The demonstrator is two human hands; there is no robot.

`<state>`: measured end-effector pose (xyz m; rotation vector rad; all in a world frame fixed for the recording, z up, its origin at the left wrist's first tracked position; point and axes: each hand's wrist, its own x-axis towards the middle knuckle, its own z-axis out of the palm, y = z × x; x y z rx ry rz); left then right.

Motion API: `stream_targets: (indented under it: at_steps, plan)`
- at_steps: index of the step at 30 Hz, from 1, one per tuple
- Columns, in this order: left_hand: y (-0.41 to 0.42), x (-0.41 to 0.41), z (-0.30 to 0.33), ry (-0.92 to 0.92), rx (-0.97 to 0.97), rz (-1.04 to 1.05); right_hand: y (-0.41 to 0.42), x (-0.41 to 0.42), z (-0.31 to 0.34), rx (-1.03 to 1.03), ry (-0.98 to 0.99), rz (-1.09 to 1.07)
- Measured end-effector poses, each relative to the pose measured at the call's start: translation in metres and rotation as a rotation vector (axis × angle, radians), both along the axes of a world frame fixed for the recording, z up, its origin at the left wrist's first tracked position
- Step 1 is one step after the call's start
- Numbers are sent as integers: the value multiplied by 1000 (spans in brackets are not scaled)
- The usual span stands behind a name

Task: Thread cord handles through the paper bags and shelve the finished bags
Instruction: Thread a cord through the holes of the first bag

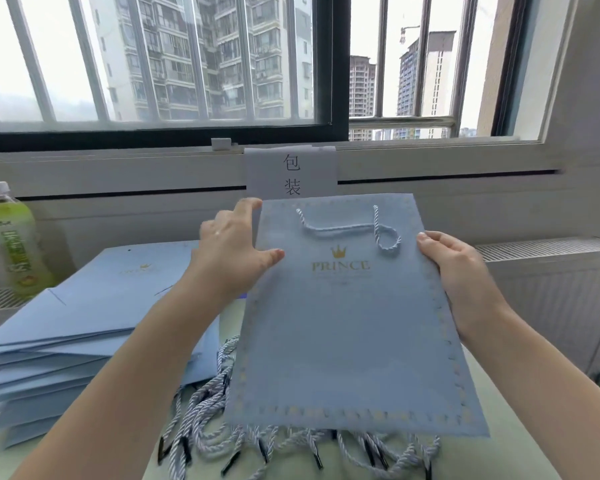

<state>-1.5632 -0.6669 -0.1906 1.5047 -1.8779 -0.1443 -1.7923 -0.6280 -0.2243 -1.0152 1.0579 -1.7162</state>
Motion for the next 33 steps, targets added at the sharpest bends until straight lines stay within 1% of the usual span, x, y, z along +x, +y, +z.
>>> stream_targets:
  at_steps: [2,4,6,7,9,11,14,18,19,21,23,24,26,30,31,33]
  plan:
    - [-5,-5,-8,117,163,-25,-4,-3,-3,-42,-95,-88]
    - [-10,-6,-17,286,373,-88,-7,-6,-6,-79,-149,-138]
    - [-14,-4,-25,419,536,-226,-9,-7,-7,-111,-177,-161]
    - [-15,-4,-28,492,564,-287,-9,-8,-7,-123,-181,-165]
    - [-15,-3,-31,686,548,-388,-11,-8,-7,-133,-202,-113]
    - [-15,-2,-32,855,486,-438,-13,-7,-8,-119,-246,20]
    - [-17,-3,-33,1011,412,-405,-11,-2,-9,-76,-240,206]
    - [-19,-5,-38,1074,385,-313,-7,2,-9,-41,-178,316]
    - [-20,-6,-40,1090,384,-285,-8,3,-11,-22,-169,291]
    - [-21,-8,-43,1144,393,-238,-11,5,-14,22,-177,165]
    - [-23,-11,-46,1235,408,-212,-15,5,-18,58,-259,43]
    - [-24,-13,-48,1290,416,-207,-16,5,-19,68,-314,25]
    - [-26,-18,-51,1362,424,-212,-18,7,-22,77,-401,75]
    - [-24,-26,-55,1432,433,-262,-16,19,-26,45,-477,310]
    - [-23,-28,-56,1457,439,-286,-15,22,-28,44,-461,345]
    - [-22,-32,-55,1464,433,-321,-14,27,-33,80,-341,388]
